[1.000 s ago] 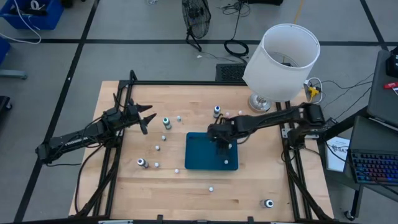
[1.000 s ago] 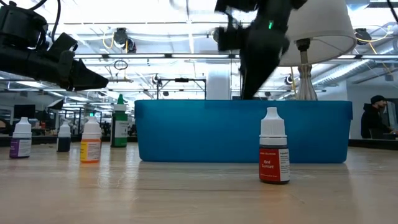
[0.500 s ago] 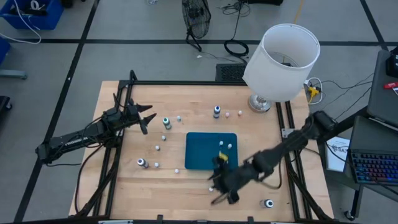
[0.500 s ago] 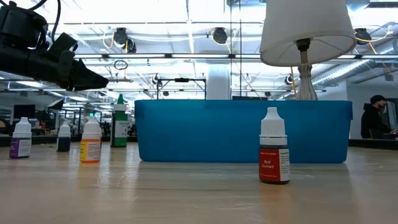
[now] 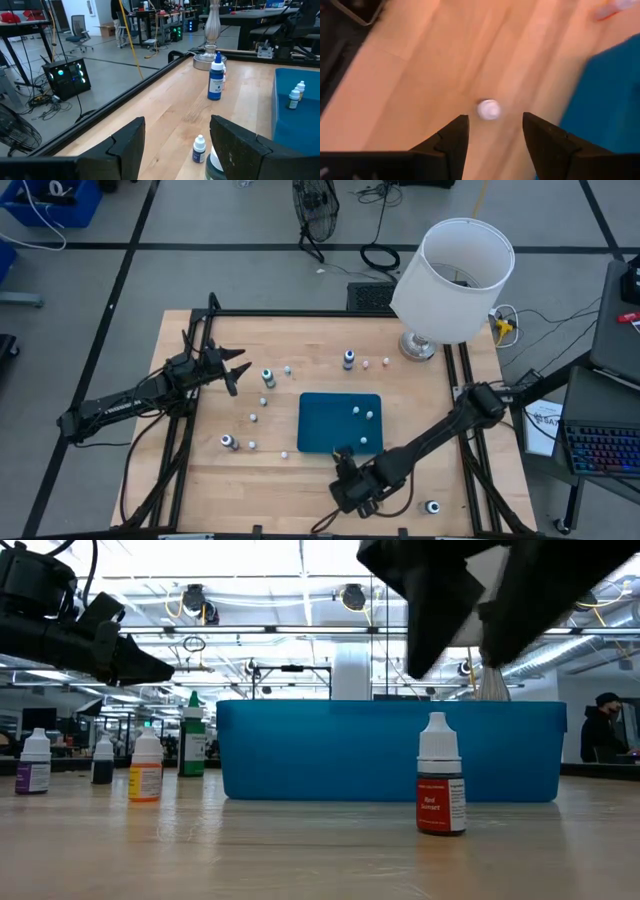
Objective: Pick & Place food coloring
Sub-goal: Put the small red food coloring bottle into the blue bin
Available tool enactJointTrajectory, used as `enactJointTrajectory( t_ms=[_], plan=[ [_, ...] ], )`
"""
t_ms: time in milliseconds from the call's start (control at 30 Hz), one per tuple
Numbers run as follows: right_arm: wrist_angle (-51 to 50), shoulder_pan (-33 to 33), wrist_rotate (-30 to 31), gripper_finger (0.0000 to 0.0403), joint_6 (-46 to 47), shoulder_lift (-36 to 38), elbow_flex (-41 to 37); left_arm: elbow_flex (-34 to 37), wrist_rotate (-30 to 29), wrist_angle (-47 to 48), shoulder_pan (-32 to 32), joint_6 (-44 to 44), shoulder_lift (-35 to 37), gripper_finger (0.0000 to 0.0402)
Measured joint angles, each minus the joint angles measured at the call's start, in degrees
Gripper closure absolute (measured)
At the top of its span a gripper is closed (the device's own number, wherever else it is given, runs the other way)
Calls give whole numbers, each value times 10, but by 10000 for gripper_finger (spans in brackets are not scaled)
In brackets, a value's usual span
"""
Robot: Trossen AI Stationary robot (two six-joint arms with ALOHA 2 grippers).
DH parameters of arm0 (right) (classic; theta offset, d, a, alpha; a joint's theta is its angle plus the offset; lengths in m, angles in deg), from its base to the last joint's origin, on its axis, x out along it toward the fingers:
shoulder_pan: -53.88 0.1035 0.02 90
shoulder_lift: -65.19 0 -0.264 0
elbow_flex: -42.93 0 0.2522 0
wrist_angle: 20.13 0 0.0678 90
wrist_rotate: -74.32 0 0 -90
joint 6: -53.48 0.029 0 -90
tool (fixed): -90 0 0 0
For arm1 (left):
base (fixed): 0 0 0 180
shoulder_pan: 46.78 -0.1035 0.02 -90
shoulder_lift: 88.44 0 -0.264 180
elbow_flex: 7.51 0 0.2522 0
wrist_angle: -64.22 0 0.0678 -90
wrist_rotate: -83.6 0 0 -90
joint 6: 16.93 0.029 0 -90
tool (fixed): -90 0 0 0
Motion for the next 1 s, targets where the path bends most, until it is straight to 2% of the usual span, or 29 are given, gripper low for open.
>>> enactJointTrajectory(
  t_ms=[367,800,1000],
  plan=[
    [20,-8,-46,232,-6,-25,-1,0,0,-2,0,0,0,176],
    [88,-41,-117,238,-20,-25,-51,0,0,0,0,0,0,176],
    [97,-44,-122,247,-22,-25,-54,0,0,0,0,0,0,176]
  ],
)
